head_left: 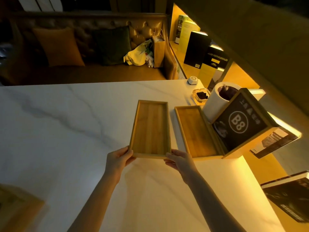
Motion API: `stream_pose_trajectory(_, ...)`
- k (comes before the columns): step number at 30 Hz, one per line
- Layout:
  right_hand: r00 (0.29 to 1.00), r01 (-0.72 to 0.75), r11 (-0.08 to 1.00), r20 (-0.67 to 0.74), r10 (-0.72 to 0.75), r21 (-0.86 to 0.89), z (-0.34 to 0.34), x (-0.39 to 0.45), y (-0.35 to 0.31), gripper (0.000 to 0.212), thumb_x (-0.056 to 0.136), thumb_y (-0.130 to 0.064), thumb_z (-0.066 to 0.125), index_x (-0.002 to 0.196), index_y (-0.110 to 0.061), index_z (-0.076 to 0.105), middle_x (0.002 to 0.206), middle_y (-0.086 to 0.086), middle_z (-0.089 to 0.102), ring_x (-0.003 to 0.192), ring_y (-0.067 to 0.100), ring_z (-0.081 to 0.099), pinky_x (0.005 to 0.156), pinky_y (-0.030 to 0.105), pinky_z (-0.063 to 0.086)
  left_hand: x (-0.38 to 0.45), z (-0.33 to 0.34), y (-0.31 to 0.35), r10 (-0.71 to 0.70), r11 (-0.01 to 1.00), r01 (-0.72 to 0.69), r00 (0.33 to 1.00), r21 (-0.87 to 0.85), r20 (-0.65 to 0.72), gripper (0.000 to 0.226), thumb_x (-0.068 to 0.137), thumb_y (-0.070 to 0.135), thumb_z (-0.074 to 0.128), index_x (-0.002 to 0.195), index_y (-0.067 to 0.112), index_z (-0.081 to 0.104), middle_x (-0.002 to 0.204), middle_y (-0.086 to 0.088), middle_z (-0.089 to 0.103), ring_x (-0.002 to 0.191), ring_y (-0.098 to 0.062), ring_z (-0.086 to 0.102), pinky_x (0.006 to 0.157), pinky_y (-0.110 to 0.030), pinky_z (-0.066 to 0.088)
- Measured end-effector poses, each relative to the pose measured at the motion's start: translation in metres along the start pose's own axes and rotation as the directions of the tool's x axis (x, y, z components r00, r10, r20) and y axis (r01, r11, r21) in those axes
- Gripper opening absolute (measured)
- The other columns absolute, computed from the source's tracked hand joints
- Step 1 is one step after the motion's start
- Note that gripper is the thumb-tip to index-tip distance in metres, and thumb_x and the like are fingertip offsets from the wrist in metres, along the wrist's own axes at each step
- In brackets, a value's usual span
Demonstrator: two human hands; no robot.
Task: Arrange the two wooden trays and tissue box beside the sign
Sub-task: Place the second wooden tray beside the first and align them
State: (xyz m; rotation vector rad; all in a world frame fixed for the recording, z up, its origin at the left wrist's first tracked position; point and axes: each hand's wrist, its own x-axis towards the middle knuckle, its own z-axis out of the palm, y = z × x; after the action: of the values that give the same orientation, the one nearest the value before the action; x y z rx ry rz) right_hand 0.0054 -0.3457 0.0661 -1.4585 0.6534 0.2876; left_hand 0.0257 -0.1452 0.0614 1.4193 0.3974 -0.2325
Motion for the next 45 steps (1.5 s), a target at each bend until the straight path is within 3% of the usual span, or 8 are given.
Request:
stream_pose_trajectory(16,0.995,-0.098,0.995,-0.034,0.099,0.013,-0.031,0.041,0.013,0.031,0.084,-0.008,0.062,0.113,0.002,0.058,0.094,0.009,0.061,0.097,0.029,0.062,0.080,0.034,0.053,0.028,0.038,-0.029,-0.048,0.997,0.050,0.998,0.055,-0.028,0.025,0.081,-0.001,0.057,0.106,-0.006,0.059,0.087,-0.013,0.064,0.091,-0.030,0.061,0.064,-0.025,0.058)
stream_pose_trajectory(23,0.997,-0.058,0.997,-0.052,0.055,-0.057,-0.030,0.047,0.016,0.029,0.086,-0.008,0.060,0.113,0.003,0.058,0.080,0.001,0.058,0.089,0.026,0.061,0.077,0.032,0.052,0.036,0.040,-0.039,-0.051,0.996,0.054,0.998,0.073,-0.041,0.028,0.082,-0.001,0.056,0.110,-0.006,0.057,0.089,-0.009,0.064,0.090,-0.028,0.061,0.062,-0.020,0.057)
stream_pose_trajectory(26,0.997,-0.027,0.984,-0.081,0.013,-0.177,-0.029,0.051,0.017,0.025,0.088,-0.011,0.058,0.108,0.003,0.062,0.075,0.001,0.059,0.081,0.024,0.062,0.075,0.033,0.054,0.040,0.039,-0.042,-0.044,0.993,0.049,0.998,0.108,-0.047,0.029,0.081,-0.001,0.057,0.110,-0.006,0.057,0.086,-0.007,0.064,0.088,-0.027,0.061,0.062,-0.020,0.057)
stream_pose_trajectory(30,0.992,0.032,0.930,-0.103,-0.075,-0.367,-0.027,0.056,0.024,0.022,0.088,-0.014,0.057,0.100,0.001,0.067,0.072,0.005,0.063,0.069,0.020,0.061,0.067,0.030,0.054,0.043,0.039,-0.046,-0.016,0.977,0.033,0.996,0.209,-0.085,0.029,0.080,0.000,0.060,0.108,-0.005,0.058,0.089,-0.012,0.066,0.081,-0.021,0.062,0.071,-0.026,0.058)
stream_pose_trajectory(34,0.978,0.055,0.861,-0.147,-0.148,-0.505,-0.027,0.057,0.029,0.019,0.087,-0.016,0.057,0.089,-0.002,0.071,0.075,0.010,0.064,0.068,0.020,0.058,0.056,0.025,0.046,0.045,0.038,-0.051,0.020,0.919,0.028,0.993,0.394,-0.117,0.033,0.079,0.008,0.063,0.110,0.000,0.058,0.111,-0.020,0.065,0.100,-0.031,0.061,0.096,-0.045,0.047)
stream_pose_trajectory(39,0.956,0.016,0.828,-0.233,-0.176,-0.560,-0.022,0.059,0.033,0.021,0.087,-0.014,0.057,0.076,-0.003,0.070,0.076,0.018,0.069,0.069,0.027,0.064,0.059,0.032,0.052,0.041,0.046,-0.052,0.140,0.784,-0.059,0.987,0.618,-0.084,0.027,0.080,0.012,0.062,0.105,0.001,0.063,0.100,-0.021,0.068,0.095,-0.033,0.061,0.082,-0.034,0.045)
stream_pose_trajectory(42,0.949,0.011,0.820,-0.251,-0.189,-0.572,-0.021,0.059,0.034,0.022,0.087,-0.013,0.057,0.073,-0.002,0.070,0.072,0.016,0.068,0.063,0.023,0.060,0.054,0.029,0.048,0.039,0.049,-0.051,0.169,0.751,-0.081,0.983,0.656,-0.072,0.021,0.080,0.009,0.062,0.097,-0.002,0.067,0.092,-0.024,0.068,0.084,-0.032,0.060,0.074,-0.030,0.040)
stream_pose_trajectory(45,0.950,0.033,0.811,-0.234,-0.208,-0.585,-0.021,0.056,0.035,0.023,0.088,-0.012,0.056,0.073,-0.001,0.070,0.070,0.016,0.067,0.061,0.023,0.060,0.053,0.028,0.046,0.038,0.048,-0.052,0.173,0.742,-0.082,0.982,0.666,-0.072,0.023,0.081,0.011,0.061,0.101,0.001,0.065,0.095,-0.023,0.067,0.090,-0.034,0.059,0.076,-0.030,0.040)
